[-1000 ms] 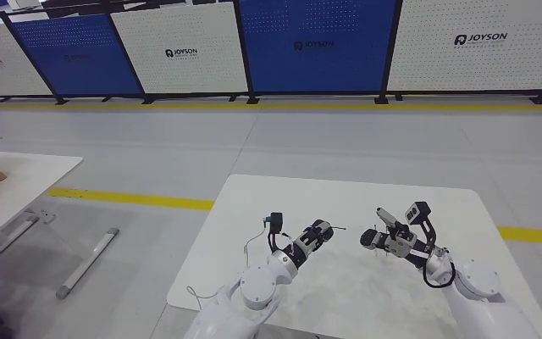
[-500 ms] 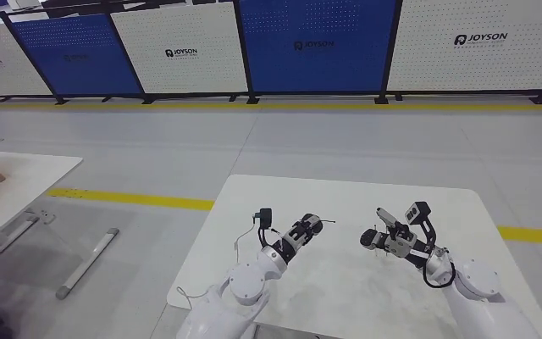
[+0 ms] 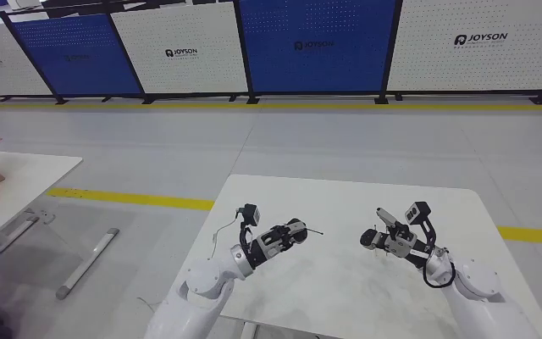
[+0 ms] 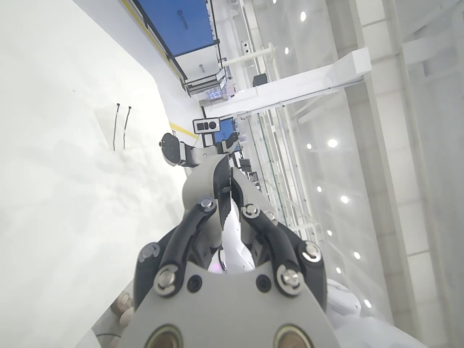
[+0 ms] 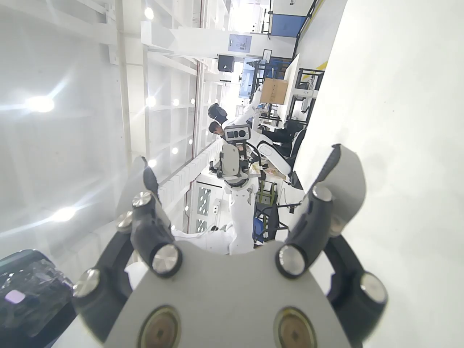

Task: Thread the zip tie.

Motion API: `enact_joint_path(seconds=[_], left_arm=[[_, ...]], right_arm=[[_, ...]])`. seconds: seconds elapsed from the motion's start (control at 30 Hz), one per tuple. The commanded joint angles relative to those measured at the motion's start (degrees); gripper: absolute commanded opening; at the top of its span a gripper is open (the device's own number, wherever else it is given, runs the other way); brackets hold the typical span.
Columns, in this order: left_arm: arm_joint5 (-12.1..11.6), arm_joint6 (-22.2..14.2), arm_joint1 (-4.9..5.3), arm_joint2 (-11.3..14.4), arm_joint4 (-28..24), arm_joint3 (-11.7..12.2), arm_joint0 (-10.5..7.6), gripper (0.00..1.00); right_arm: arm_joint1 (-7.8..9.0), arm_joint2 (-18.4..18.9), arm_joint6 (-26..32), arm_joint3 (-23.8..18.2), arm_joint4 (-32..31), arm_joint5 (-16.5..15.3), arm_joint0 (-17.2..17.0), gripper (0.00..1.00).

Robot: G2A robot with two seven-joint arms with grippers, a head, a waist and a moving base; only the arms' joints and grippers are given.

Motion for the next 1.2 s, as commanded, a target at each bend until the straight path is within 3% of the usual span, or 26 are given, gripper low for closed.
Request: enact_joint_path(seconds=[0.0,0.13,0.33,0.5,0.67,0.83,0.93,1.17], left_arm=[[-0.01,0.01,-0.01,0.03,0.01,0.04,-0.03,0.00],[0.05,0.16,-0.02,0.10,-0.15,-0.01,-0.03,0.00],[-1.21,-0.97,-0.12,-1.24,-12.32,-6.20,0.96,0.00],[-1.73,-3.15,0.07,-2.43,-18.09,-11.84,2.48,0.00],[-1.35,-6.34,0.40,-3.68,-21.68,-15.60,3.64,0.00],[-0.24,-8.41,0.69,-4.00,-23.18,-16.63,4.49,0.00],[-1.26,-6.47,0.81,-4.73,-20.39,-16.50,4.59,0.00],[-1.26,-6.47,0.81,-4.73,-20.39,-16.50,4.59,0.00]], right_arm=[[0.00,0.00,0.00,0.00,0.00,0.00,0.00,1.00],[0.00,0.00,0.00,0.00,0.00,0.00,0.00,1.00],[0.00,0.00,0.00,0.00,0.00,0.00,0.00,1.00],[0.00,0.00,0.00,0.00,0.00,0.00,0.00,1.00],[0.00,0.00,0.00,0.00,0.00,0.00,0.00,1.00],[0.00,0.00,0.00,0.00,0.00,0.00,0.00,1.00],[0.00,0.00,0.00,0.00,0.00,0.00,0.00,1.00],[0.00,0.00,0.00,0.00,0.00,0.00,0.00,1.00]])
